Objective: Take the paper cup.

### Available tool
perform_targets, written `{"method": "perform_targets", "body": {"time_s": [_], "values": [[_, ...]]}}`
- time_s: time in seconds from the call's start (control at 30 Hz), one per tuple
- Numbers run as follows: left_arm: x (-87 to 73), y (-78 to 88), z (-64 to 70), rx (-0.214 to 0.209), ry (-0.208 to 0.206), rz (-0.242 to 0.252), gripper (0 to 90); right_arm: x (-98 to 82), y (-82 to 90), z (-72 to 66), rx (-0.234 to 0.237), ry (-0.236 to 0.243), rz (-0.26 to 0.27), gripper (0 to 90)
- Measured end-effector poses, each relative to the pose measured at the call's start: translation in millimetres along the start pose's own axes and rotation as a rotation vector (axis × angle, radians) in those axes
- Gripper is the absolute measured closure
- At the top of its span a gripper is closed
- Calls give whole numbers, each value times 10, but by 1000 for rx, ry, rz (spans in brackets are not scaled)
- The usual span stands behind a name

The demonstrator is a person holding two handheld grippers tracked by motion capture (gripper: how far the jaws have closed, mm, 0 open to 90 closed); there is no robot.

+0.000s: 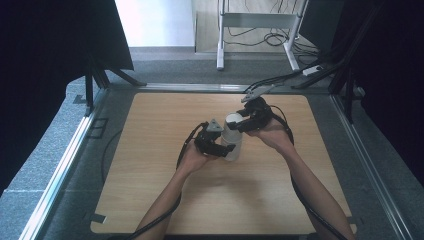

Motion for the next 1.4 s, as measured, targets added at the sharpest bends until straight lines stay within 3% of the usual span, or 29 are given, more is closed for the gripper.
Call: {"method": "perform_targets", "body": {"time_s": [0.47, 1.0, 1.07, 1.27, 1.4], "values": [[-45, -28, 5, 18, -14, -25, 206, 172, 239, -21, 10, 3, 21, 368], [-92, 104, 15, -38, 36, -18, 37, 380, 518, -80, 8, 16, 50, 369], [-117, 127, 14, -40, 20, -31, 30, 402, 563, -91, 7, 16, 54, 369], [-132, 189, 44, -51, 28, -12, 25, 444, 692, -133, 16, 18, 65, 370], [-147, 255, 85, -57, 10, -7, 40, 434, 768, -168, 24, 18, 66, 370]]}}
Point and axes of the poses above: each handheld gripper's, and its own axes: y roughly backward along the jaws, x roughly out of its top, z roughly to its right, the point moved 8 cm from there along -y, roughly forward along the jaws, and after that the axes turned 10 degrees about x, right-handed, at the moved point
